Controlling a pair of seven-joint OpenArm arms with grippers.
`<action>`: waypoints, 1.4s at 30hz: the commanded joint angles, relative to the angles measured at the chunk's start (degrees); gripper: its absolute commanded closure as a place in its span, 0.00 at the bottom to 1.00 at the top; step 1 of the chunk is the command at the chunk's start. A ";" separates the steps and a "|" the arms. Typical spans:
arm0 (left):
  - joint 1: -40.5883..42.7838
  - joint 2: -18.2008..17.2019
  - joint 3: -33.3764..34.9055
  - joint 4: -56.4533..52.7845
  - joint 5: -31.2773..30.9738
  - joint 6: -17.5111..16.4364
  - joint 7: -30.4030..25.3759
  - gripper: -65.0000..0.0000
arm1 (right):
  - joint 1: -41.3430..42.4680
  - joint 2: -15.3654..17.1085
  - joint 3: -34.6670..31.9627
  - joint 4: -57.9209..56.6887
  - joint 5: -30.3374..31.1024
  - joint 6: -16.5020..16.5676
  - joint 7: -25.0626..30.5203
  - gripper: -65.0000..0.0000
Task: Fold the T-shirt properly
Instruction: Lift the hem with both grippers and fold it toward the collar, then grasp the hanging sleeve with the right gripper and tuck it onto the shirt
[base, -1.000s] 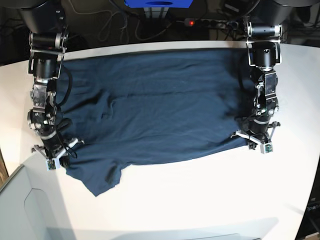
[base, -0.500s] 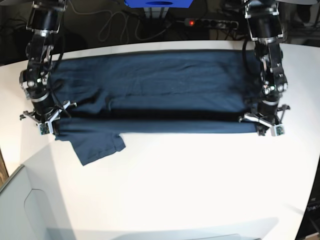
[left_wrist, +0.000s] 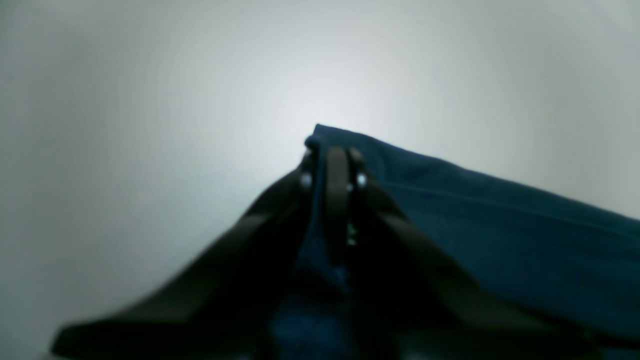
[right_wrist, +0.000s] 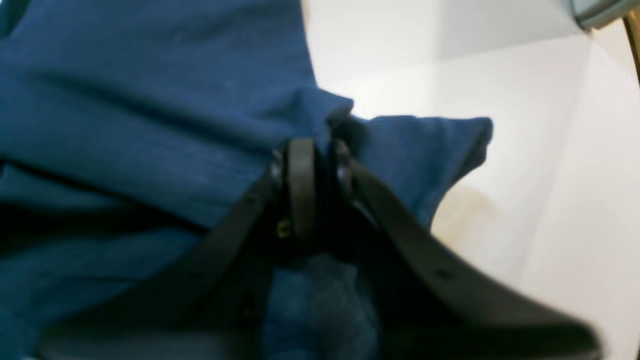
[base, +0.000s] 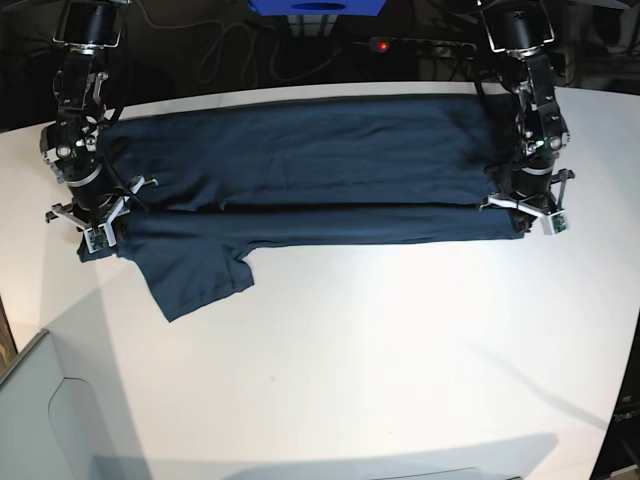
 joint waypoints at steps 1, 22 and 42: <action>-0.39 -0.61 -0.41 1.22 -0.03 0.19 0.21 0.86 | 0.72 1.02 0.44 2.13 0.46 0.62 1.21 0.74; 0.40 0.62 -0.41 6.94 -0.03 0.45 1.88 0.73 | 3.80 -0.21 0.44 7.93 0.46 0.71 0.60 0.34; 0.40 1.86 -0.59 7.55 0.06 0.63 1.71 1.00 | 28.59 -1.62 -6.42 -20.02 0.55 0.89 -18.22 0.34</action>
